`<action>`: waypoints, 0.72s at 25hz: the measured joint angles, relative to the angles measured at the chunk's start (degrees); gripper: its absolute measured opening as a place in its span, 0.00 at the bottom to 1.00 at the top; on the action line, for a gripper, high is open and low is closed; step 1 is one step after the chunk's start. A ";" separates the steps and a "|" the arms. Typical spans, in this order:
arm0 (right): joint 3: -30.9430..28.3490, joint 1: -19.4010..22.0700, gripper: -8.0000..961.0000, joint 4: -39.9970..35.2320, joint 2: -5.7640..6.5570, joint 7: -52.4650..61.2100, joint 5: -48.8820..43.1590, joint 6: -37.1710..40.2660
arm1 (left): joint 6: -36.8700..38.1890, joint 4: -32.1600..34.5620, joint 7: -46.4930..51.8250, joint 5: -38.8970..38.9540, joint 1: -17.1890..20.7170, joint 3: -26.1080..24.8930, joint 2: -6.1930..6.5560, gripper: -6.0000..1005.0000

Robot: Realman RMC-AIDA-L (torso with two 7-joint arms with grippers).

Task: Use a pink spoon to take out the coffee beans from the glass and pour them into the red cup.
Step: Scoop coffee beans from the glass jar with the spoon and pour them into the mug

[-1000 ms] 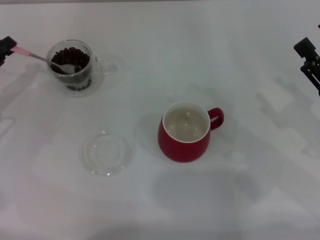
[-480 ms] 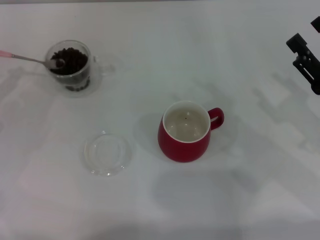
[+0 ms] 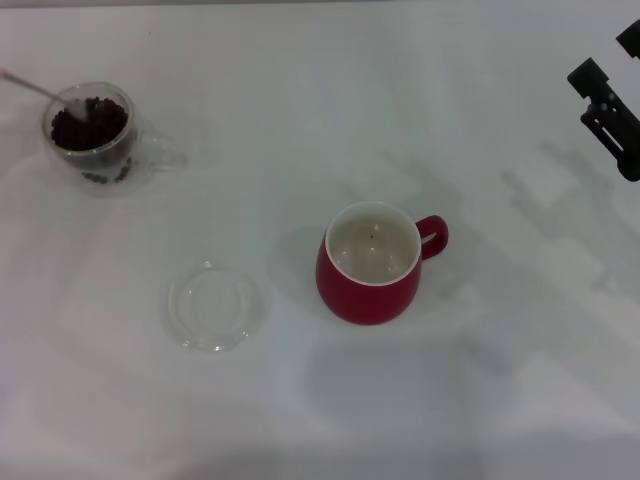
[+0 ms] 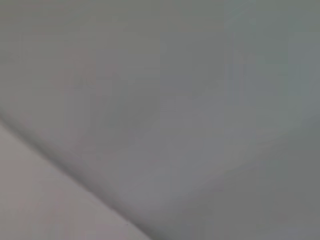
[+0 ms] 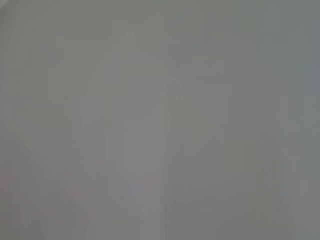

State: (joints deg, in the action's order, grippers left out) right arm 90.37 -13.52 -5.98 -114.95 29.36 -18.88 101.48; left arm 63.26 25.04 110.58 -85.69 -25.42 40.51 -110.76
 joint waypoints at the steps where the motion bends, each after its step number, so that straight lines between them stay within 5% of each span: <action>1: -0.01 0.04 0.74 0.00 0.00 0.02 0.02 0.00 | 0.12 0.72 -0.09 -0.66 -0.53 0.00 -0.07 0.14; 8: -0.02 0.24 0.74 0.00 -0.16 0.06 0.14 0.02 | -1.24 1.05 0.14 -4.92 -4.13 0.01 -0.18 0.14; 18: -0.02 0.03 0.74 0.00 -0.25 0.19 0.96 0.02 | -2.81 -1.10 2.38 -5.20 -3.94 -0.33 -0.77 0.14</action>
State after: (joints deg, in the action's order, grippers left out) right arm 90.35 -13.49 -5.98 -115.20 29.55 -17.93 101.51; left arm 60.45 23.95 112.95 -90.89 -29.36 40.18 -111.53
